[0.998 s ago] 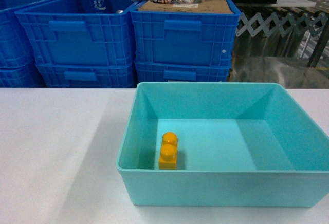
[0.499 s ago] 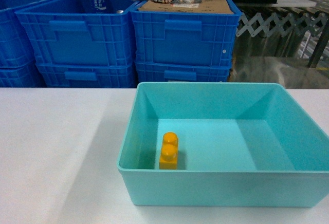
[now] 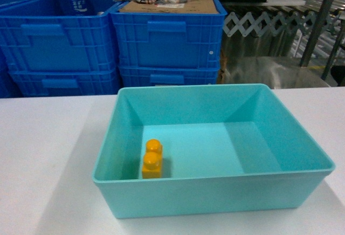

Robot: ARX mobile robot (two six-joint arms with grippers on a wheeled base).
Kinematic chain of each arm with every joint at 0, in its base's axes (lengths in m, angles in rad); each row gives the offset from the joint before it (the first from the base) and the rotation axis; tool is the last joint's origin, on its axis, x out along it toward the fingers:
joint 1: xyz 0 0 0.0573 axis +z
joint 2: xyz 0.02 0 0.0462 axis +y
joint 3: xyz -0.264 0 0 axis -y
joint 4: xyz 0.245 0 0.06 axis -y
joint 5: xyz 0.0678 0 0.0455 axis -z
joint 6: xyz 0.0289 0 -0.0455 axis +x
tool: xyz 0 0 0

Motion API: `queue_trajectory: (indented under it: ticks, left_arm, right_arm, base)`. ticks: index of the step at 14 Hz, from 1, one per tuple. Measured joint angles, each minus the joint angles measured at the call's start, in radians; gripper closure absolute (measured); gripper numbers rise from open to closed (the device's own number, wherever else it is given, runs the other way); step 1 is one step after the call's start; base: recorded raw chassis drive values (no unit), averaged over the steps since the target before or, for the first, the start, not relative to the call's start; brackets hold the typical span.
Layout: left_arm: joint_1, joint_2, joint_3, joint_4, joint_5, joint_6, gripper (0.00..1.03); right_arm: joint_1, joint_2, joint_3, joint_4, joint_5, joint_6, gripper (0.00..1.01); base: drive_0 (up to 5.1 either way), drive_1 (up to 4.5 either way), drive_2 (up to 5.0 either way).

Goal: Pick red block from blue box to shelf

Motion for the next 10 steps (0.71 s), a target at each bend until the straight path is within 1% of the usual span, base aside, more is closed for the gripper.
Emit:
queue_trajectory:
  ticks: [10]
  left_arm:
    - [0.000,0.000,0.000,0.000,0.001,0.000,0.05]
  right_arm:
    - [0.000,0.000,0.000,0.000,0.000,0.000,0.72]
  base:
    - [-1.9,-1.86,-1.9]
